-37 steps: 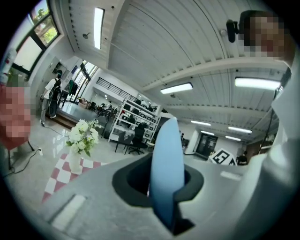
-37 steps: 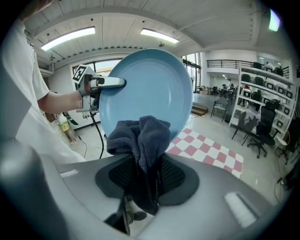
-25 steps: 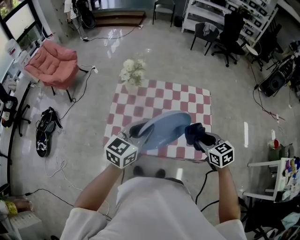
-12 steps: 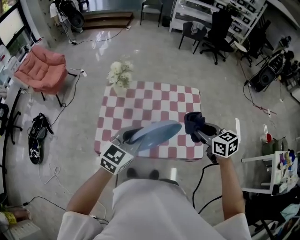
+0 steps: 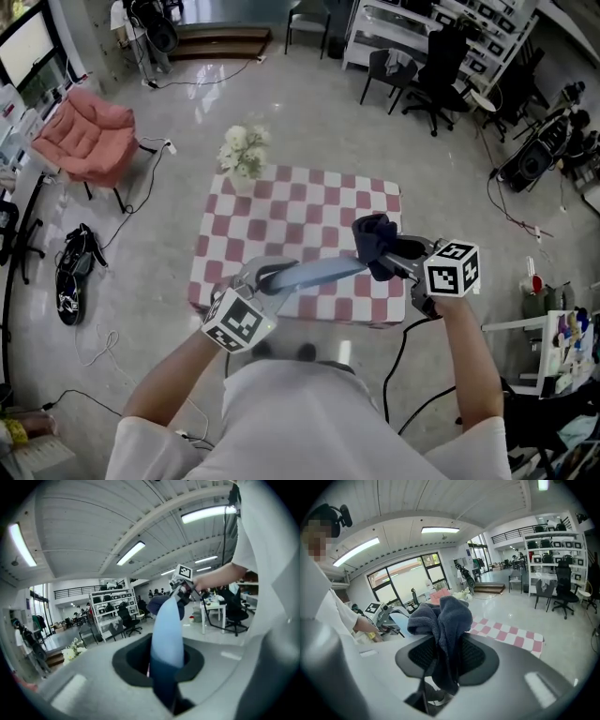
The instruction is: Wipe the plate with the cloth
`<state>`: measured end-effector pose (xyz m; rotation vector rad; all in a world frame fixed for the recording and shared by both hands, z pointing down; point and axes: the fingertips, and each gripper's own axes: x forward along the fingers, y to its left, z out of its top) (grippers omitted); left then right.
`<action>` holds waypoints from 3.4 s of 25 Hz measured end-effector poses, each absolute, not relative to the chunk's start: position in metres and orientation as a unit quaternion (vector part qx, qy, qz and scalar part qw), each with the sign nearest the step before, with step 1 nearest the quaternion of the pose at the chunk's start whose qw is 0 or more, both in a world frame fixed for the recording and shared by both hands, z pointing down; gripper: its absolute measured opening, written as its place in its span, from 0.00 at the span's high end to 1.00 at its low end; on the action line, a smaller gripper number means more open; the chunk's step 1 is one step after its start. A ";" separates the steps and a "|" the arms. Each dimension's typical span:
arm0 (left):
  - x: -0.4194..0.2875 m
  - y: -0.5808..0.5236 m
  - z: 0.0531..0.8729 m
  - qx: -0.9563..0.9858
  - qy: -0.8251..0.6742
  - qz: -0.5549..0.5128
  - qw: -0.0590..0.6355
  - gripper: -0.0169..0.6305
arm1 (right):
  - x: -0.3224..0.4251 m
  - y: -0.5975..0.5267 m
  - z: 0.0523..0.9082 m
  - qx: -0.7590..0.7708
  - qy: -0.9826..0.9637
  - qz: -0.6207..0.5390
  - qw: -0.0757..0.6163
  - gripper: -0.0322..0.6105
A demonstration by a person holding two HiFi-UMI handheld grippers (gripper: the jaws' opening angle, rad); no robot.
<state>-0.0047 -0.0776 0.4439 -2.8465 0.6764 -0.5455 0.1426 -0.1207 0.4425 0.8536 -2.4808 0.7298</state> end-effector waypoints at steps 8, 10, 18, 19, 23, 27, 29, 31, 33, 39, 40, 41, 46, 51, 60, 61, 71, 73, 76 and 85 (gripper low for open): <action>0.001 -0.076 0.450 -0.935 0.217 -0.229 0.166 0.91 | 0.122 -0.120 0.467 0.261 -0.885 0.287 0.257 0.74; 0.003 -0.077 0.452 -0.931 0.217 -0.236 0.177 0.91 | 0.120 -0.118 0.471 0.253 -0.885 0.289 0.262 0.74; 0.007 -0.080 0.458 -0.922 0.215 -0.250 0.206 0.91 | 0.112 -0.116 0.475 0.233 -0.887 0.295 0.268 0.74; 0.008 -0.080 0.458 -0.921 0.214 -0.251 0.209 0.91 | 0.111 -0.115 0.474 0.231 -0.888 0.296 0.267 0.74; 0.010 -0.081 0.459 -0.916 0.212 -0.257 0.222 0.91 | 0.109 -0.113 0.471 0.221 -0.891 0.303 0.257 0.74; 0.012 -0.082 0.460 -0.911 0.210 -0.263 0.238 0.91 | 0.104 -0.109 0.466 0.210 -0.896 0.306 0.245 0.74; 0.013 -0.083 0.460 -0.910 0.210 -0.265 0.240 0.91 | 0.101 -0.107 0.461 0.207 -0.899 0.301 0.243 0.74; 0.014 -0.083 0.460 -0.909 0.209 -0.268 0.242 0.91 | 0.097 -0.104 0.455 0.199 -0.903 0.295 0.241 0.74; 0.016 -0.083 0.460 -0.907 0.208 -0.271 0.245 0.91 | 0.092 -0.099 0.448 0.188 -0.909 0.286 0.238 0.74; 0.023 -0.083 0.462 -0.902 0.201 -0.283 0.258 0.91 | 0.073 -0.085 0.431 0.156 -0.924 0.251 0.244 0.74; 0.023 -0.083 0.462 -0.901 0.199 -0.285 0.259 0.91 | 0.069 -0.084 0.428 0.150 -0.926 0.247 0.245 0.74; 0.024 -0.083 0.463 -0.900 0.198 -0.288 0.260 0.91 | 0.064 -0.082 0.425 0.144 -0.927 0.243 0.245 0.74; 0.031 -0.083 0.467 -0.895 0.191 -0.302 0.269 0.91 | 0.045 -0.073 0.419 0.117 -0.934 0.215 0.261 0.74; 0.033 -0.079 0.474 -0.888 0.177 -0.318 0.282 0.91 | 0.032 -0.065 0.429 0.085 -0.930 0.147 0.326 0.74; 0.037 -0.066 0.469 -0.882 0.162 -0.318 0.308 0.91 | 0.015 -0.053 0.423 0.026 -0.938 0.094 0.332 0.74; 0.037 -0.065 0.468 -0.881 0.161 -0.316 0.313 0.91 | 0.015 -0.053 0.422 0.021 -0.940 0.100 0.325 0.74; 0.031 -0.050 0.471 -0.868 0.140 -0.311 0.361 0.91 | 0.037 -0.057 0.445 0.009 -0.934 0.161 0.319 0.74; 0.031 -0.049 0.470 -0.864 0.138 -0.309 0.373 0.91 | 0.040 -0.060 0.449 0.010 -0.933 0.172 0.317 0.74; 0.031 -0.050 0.468 -0.859 0.137 -0.307 0.385 0.91 | 0.048 -0.064 0.453 0.015 -0.930 0.184 0.317 0.74; 0.030 -0.052 0.456 -0.849 0.150 -0.289 0.416 0.91 | 0.084 -0.084 0.472 0.049 -0.924 0.258 0.279 0.74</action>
